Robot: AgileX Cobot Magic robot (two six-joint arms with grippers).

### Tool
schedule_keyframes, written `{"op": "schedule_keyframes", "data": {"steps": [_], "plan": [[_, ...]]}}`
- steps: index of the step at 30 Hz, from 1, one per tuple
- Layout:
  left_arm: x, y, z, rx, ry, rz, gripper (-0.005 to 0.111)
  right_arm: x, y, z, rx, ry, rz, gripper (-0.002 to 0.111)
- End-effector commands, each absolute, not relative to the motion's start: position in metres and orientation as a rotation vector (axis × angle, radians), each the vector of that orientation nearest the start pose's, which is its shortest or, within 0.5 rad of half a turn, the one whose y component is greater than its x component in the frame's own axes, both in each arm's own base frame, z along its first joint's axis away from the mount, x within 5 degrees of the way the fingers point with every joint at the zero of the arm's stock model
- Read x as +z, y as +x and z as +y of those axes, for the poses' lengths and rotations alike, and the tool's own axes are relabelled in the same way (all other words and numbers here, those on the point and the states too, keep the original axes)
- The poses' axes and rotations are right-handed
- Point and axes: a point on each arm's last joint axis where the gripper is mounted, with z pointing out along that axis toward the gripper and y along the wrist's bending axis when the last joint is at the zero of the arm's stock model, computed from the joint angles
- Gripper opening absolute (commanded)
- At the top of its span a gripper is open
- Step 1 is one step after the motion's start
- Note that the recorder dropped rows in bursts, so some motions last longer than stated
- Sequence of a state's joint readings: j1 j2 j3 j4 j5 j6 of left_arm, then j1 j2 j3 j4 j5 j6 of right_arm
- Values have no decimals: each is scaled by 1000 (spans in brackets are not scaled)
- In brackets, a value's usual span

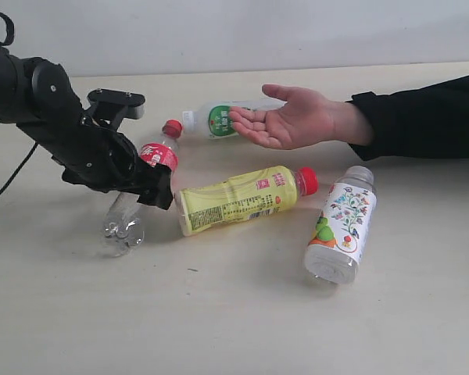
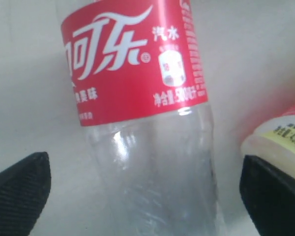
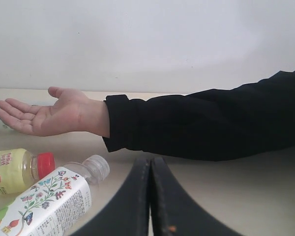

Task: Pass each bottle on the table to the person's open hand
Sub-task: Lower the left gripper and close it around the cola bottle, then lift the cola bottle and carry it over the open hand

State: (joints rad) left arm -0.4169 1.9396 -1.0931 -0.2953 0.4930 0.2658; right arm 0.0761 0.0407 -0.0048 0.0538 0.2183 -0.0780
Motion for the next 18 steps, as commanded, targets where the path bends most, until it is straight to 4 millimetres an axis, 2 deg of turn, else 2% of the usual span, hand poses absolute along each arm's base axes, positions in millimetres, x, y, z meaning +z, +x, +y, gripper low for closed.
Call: {"op": "schedule_keyframes", "data": {"steps": [1,5,6,7,9,15,18], "plan": [[131,329,-160,-288,627,2755,89,192,58,5,43,-92,1728,0],[131,328,-160,-288,629,2760,45,192,58,5,43,-92,1728,0],[132,328,-160,-290,633,2767,13,192,58,5,43,-92,1728,0],[132,327,-160,-292,635,2772,0,192,58,5,40,-94,1728,0],[139,328,-159,-259,691,2748,2,192,58,5,40,-94,1728,0],[163,323,-156,-272,692,2717,1,192,58,5,40,-94,1728,0],[165,323,-156,-273,691,2710,1,192,58,5,41,-93,1728,0]]}}
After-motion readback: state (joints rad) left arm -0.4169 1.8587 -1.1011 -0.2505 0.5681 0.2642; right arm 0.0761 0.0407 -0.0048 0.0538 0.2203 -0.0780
